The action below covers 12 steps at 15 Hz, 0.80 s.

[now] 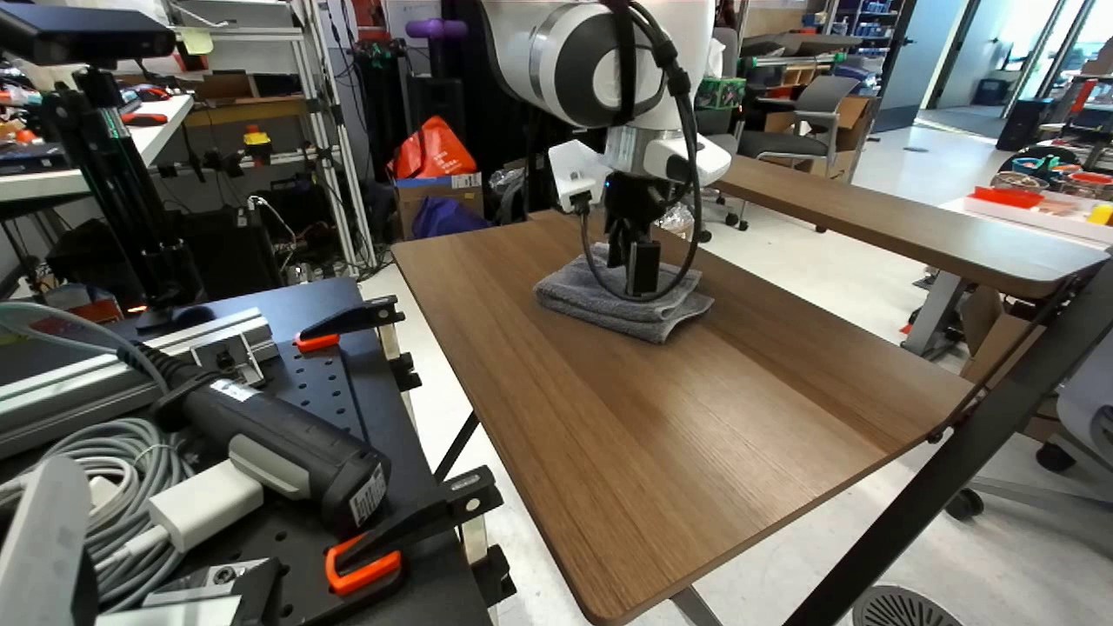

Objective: Slide the grey towel to the right

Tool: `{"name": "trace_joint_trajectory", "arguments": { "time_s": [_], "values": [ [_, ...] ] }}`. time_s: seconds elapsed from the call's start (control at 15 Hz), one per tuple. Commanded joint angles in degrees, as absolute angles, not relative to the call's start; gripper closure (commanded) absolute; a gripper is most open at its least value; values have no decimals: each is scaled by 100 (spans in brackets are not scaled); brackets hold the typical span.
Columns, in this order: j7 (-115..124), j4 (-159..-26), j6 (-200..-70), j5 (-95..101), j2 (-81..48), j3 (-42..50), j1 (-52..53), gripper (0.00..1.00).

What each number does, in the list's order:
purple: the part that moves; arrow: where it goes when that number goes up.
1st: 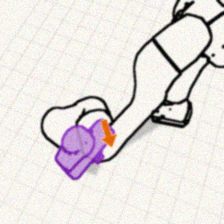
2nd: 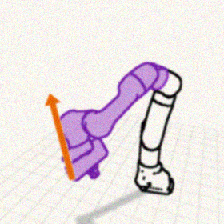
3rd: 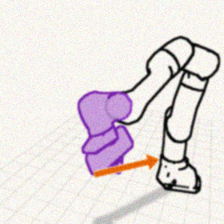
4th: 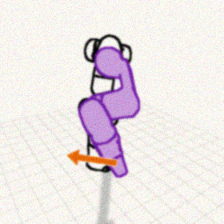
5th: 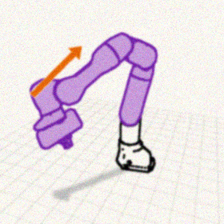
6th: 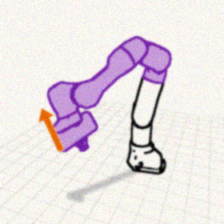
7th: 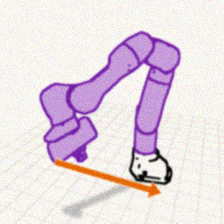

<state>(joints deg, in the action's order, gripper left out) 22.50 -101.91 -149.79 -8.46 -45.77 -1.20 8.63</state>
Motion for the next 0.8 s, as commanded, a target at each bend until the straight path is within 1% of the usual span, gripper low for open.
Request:
{"name": "trace_joint_trajectory", "arguments": {
  "time_s": [0.0,0.2,0.4,0.73],
  "values": [
    [2388,-11391,-15727,-1433,-3922,-120,546,0],
    [2520,-12152,-16092,-1828,-3441,-18,324,0],
    [2566,-12699,-16152,-2220,-3050,24,17,0],
    [2466,-13001,-15904,-2635,-2759,82,-490,0]
  ]
}}
